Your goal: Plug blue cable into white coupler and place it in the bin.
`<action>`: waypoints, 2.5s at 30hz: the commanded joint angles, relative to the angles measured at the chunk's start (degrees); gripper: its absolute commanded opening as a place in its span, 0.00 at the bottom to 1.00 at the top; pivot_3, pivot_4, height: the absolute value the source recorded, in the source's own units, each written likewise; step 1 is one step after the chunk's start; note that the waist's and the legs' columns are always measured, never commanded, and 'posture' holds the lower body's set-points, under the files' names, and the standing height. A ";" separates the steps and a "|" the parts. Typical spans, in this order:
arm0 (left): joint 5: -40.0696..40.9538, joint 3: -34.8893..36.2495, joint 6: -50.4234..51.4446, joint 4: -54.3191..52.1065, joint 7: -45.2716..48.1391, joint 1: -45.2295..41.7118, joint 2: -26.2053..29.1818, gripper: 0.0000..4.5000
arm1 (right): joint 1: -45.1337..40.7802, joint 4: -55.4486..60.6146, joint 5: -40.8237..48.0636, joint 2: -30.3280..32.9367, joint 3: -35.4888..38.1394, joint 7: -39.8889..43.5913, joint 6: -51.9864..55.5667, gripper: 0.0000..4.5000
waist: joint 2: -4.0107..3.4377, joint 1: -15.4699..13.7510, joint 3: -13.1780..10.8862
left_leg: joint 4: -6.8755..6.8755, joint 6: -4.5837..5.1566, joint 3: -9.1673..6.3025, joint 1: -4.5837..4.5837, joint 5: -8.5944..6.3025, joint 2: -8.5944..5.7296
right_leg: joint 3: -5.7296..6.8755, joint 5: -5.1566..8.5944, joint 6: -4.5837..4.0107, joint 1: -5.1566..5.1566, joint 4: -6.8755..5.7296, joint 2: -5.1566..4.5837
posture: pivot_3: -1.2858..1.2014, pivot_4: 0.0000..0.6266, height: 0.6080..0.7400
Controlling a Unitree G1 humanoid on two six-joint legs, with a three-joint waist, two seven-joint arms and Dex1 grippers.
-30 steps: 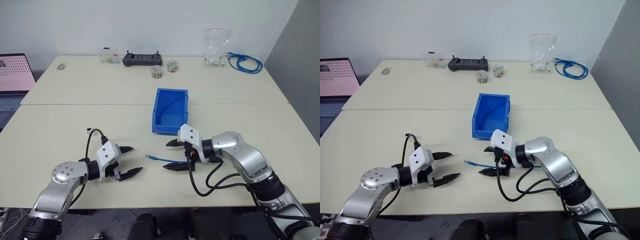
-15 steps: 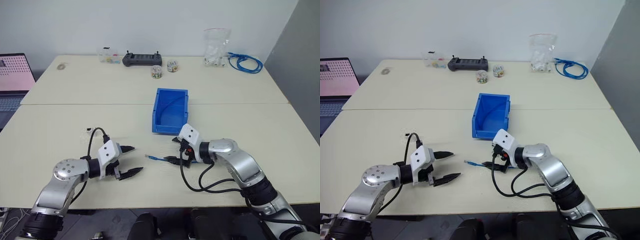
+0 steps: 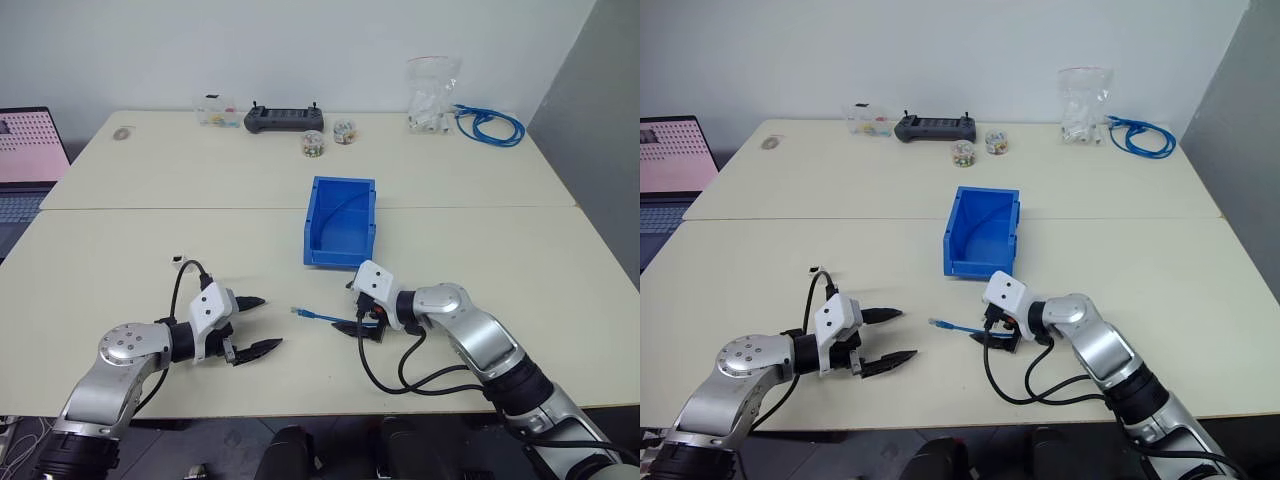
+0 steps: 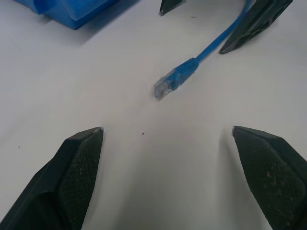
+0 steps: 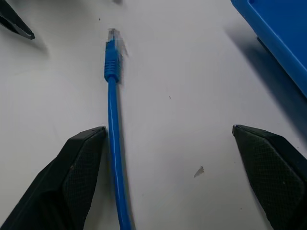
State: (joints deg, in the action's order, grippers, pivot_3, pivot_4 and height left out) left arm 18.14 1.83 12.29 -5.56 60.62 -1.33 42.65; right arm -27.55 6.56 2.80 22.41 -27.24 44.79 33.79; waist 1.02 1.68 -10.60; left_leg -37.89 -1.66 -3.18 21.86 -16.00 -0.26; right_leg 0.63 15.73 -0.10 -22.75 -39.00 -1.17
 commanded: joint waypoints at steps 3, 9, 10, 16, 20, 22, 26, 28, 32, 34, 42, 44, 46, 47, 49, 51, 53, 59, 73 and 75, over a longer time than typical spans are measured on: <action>2.28 1.91 1.84 -3.25 0.40 -0.11 1.14 1.00 | 1.47 1.26 -1.30 0.78 -1.39 1.40 -3.70 0.99 | 0.01 0.00 0.01 | 0.00 0.00 0.00 -0.03 0.00 0.00 | -0.01 0.00 0.00 0.02 0.00 0.00 | 0.52 0.24 1.00; 2.86 2.78 2.99 -3.57 0.17 0.38 1.59 1.00 | 1.61 7.27 7.99 -0.57 3.72 5.75 1.63 0.99 | 0.01 0.03 0.00 | 0.00 0.00 -0.01 0.00 0.00 0.01 | 0.00 0.00 0.00 0.01 0.00 0.00 | 0.52 0.24 1.00; 2.86 2.91 2.95 -3.46 0.25 0.48 1.74 1.00 | 1.44 7.69 9.02 -0.91 4.16 5.92 2.66 0.99 | 0.01 0.03 0.00 | 0.00 0.00 -0.01 0.00 0.00 0.01 | 0.00 0.00 0.00 0.01 0.00 0.00 | 0.52 0.24 1.00; 2.83 3.21 2.98 -3.20 0.43 0.70 2.31 1.00 | -3.20 2.27 11.57 -6.17 6.10 2.75 8.80 0.99 | 0.01 0.07 0.00 | 0.00 0.00 -0.01 -0.03 0.00 0.02 | 0.00 0.00 0.00 0.01 0.00 0.01 | 0.52 0.24 1.00; 2.61 3.49 3.16 -3.46 0.74 1.18 3.00 1.00 | -6.63 -6.00 7.95 -10.03 5.21 -2.19 7.06 0.99 | 0.02 0.03 0.01 | 0.00 0.00 -0.01 -0.01 0.00 0.01 | -0.01 0.00 -0.01 -0.01 -0.01 0.01 | 0.52 0.24 1.00; 2.79 3.64 3.27 -3.83 0.73 1.55 3.25 1.00 | -7.39 -8.10 7.76 -11.65 5.53 -3.42 7.00 0.99 | 0.02 0.01 0.01 | 0.01 0.00 0.01 0.02 0.00 0.01 | -0.02 -0.01 -0.01 -0.07 -0.01 0.01 | 0.52 0.24 1.00; 3.06 3.91 3.51 -4.64 0.74 2.20 3.55 1.00 | -8.29 -11.28 6.44 -13.58 5.42 -5.20 6.02 0.99 | 0.02 0.01 0.01 | 0.02 0.00 0.06 0.11 0.00 0.01 | -0.07 -0.01 -0.02 -0.17 -0.02 0.00 | 0.52 0.24 1.00; 3.07 3.90 3.62 -4.97 0.72 2.36 3.57 1.00 | -8.58 -12.35 5.81 -13.89 5.40 -5.79 5.12 0.99 | 0.02 0.02 0.01 | 0.02 0.00 0.08 0.12 0.00 0.01 | -0.08 -0.01 -0.01 -0.20 -0.03 0.00 | 0.52 0.24 1.00; 3.05 3.87 3.81 -5.44 0.60 2.51 3.49 1.00 | -8.47 -12.22 4.95 -13.24 4.48 -4.75 4.07 0.99 | 0.02 0.01 0.01 | 0.02 0.00 0.07 0.11 0.00 0.01 | -0.07 -0.01 -0.01 -0.21 -0.06 0.00 | 0.52 0.24 1.00; 3.05 3.92 3.81 -5.61 0.56 2.66 3.47 1.00 | -7.87 -11.29 4.28 -12.44 3.31 -3.76 3.60 0.99 | 0.02 0.02 0.01 | 0.01 0.00 0.07 0.11 0.00 0.01 | -0.06 -0.01 -0.01 -0.21 -0.06 0.01 | 0.52 0.24 1.00; 2.97 4.22 3.20 -4.97 1.00 2.89 3.69 1.00 | -6.55 -7.95 0.27 -9.27 -2.37 -0.89 -2.15 0.99 | 0.02 0.03 0.01 | 0.02 0.00 0.07 0.11 0.00 0.02 | -0.06 -0.01 -0.01 -0.22 -0.06 0.01 | 0.52 0.24 1.00; 2.86 4.34 2.83 -4.55 1.19 3.04 3.75 1.00 | -6.31 -7.61 -0.64 -8.82 -3.36 -0.64 -3.38 0.99 | 0.02 0.03 0.01 | 0.02 0.00 0.08 0.11 0.00 0.02 | -0.07 -0.01 -0.01 -0.22 -0.06 0.01 | 0.52 0.24 1.00; 2.75 4.41 2.56 -4.30 1.30 3.15 3.75 1.00 | -6.06 -7.58 -1.11 -8.71 -3.72 -0.44 -4.10 0.99 | 0.02 0.03 0.01 | 0.02 0.00 0.08 0.11 0.00 0.02 | -0.06 -0.01 -0.01 -0.22 -0.06 0.01 | 0.52 0.24 1.00; 2.71 4.47 2.44 -4.25 1.37 3.26 3.73 1.00 | -5.93 -7.60 -1.40 -8.61 -3.92 -0.42 -4.49 0.99 | 0.02 0.02 0.01 | 0.02 0.00 0.08 0.11 0.00 0.02 | -0.06 -0.01 -0.01 -0.22 -0.06 0.01 | 0.52 0.24 1.00; 2.60 4.54 2.23 -4.18 1.48 3.47 3.66 1.00 | -5.72 -7.70 -1.70 -8.61 -3.98 -0.39 -4.89 0.99 | 0.02 0.02 0.01 | 0.02 0.00 0.08 0.11 0.00 0.02 | -0.05 -0.01 -0.01 -0.22 -0.06 0.01 | 0.52 0.24 1.00; 2.39 4.47 1.84 -3.95 1.47 3.64 3.47 1.00 | -5.70 -8.00 -1.53 -9.05 -3.18 -0.52 -5.06 0.99 | 0.02 0.01 0.01 | 0.01 0.00 0.07 0.11 0.00 0.02 | -0.06 -0.01 -0.01 -0.22 -0.06 0.01 | 0.52 0.24 1.00; 2.21 4.29 1.49 -3.72 1.41 3.66 3.29 1.00 | -5.90 -7.91 -1.00 -9.52 -2.13 -0.54 -4.93 0.99 | 0.02 0.01 0.01 | 0.01 0.00 0.08 0.12 0.00 0.02 | -0.06 -0.01 -0.01 -0.22 -0.06 0.01 | 0.52 0.24 1.00; 1.34 3.11 0.19 -2.39 1.16 2.50 2.64 1.00 | -6.60 -5.37 3.18 -10.01 1.76 1.13 -0.26 0.99 | 0.02 0.00 0.01 | 0.02 0.00 0.07 0.12 0.00 0.02 | -0.05 -0.01 -0.01 -0.22 -0.06 0.01 | 0.52 0.24 1.00; 1.32 2.27 0.92 -2.88 1.49 1.49 2.33 1.00 | -6.10 -1.15 5.94 -9.12 0.53 4.96 3.63 0.99 | 0.02 0.01 0.01 | 0.02 0.00 0.07 0.12 0.00 0.02 | -0.05 -0.01 -0.01 -0.22 -0.06 0.01 | 0.52 0.24 1.00; 1.25 2.15 0.93 -3.05 1.51 1.52 2.35 1.00 | -6.19 -1.74 4.92 -8.79 -0.44 4.82 2.87 0.99 | 0.02 0.01 0.01 | 0.02 0.00 0.07 0.12 0.00 0.02 | -0.05 -0.01 -0.01 -0.22 -0.06 0.01 | 0.52 0.24 1.00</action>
State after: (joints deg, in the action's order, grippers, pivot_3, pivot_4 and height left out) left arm 19.08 4.17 13.38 -7.18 61.94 0.64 44.85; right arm -33.16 3.24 7.89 13.47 -26.72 49.04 37.36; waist 1.04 1.69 -10.59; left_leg -37.87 -1.66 -3.12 21.98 -15.99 -0.24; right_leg 0.58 15.72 -0.11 -22.98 -39.06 -1.16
